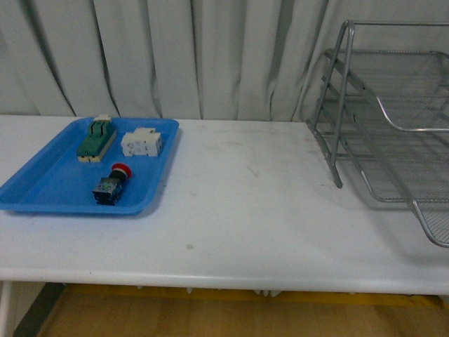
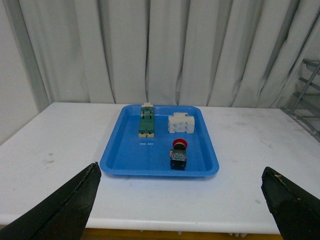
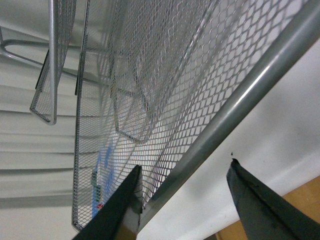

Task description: Place button on rack with both arms

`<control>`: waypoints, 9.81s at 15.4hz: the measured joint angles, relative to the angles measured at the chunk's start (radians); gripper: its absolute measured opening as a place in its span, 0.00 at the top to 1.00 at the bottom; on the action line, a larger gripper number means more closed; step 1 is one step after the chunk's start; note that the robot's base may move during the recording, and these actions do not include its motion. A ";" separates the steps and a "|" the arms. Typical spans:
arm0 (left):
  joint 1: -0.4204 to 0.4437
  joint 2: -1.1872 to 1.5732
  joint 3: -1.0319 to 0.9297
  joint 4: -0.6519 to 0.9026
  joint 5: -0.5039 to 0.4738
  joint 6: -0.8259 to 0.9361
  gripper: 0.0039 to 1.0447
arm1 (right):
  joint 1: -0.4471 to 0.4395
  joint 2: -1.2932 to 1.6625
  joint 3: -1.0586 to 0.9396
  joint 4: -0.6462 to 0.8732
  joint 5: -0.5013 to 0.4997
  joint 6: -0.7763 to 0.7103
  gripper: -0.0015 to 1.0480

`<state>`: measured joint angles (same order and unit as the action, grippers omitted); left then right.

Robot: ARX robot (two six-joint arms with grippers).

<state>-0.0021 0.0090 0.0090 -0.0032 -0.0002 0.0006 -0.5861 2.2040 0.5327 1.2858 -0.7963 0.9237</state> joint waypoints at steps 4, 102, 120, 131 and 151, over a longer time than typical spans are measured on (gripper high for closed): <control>0.000 0.000 0.000 0.000 0.000 0.000 0.06 | -0.005 -0.037 -0.018 -0.002 -0.019 0.009 0.10; -0.054 2.038 1.299 0.015 0.041 0.146 0.65 | 0.586 -2.200 -0.522 -1.289 0.797 -0.919 0.06; 0.016 1.462 0.547 0.264 0.178 0.212 0.66 | 0.586 -2.200 -0.522 -1.289 0.797 -0.919 0.06; 0.012 1.466 0.542 0.270 0.169 0.211 0.66 | 0.586 -2.200 -0.522 -1.291 0.796 -0.919 0.06; -0.422 1.614 0.922 0.111 0.071 0.208 0.66 | 0.586 -2.200 -0.522 -1.289 0.798 -0.919 0.06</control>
<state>-0.4240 1.6234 0.9306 0.1074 0.0711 0.2085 -0.0002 0.0036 0.0109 -0.0032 0.0021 0.0051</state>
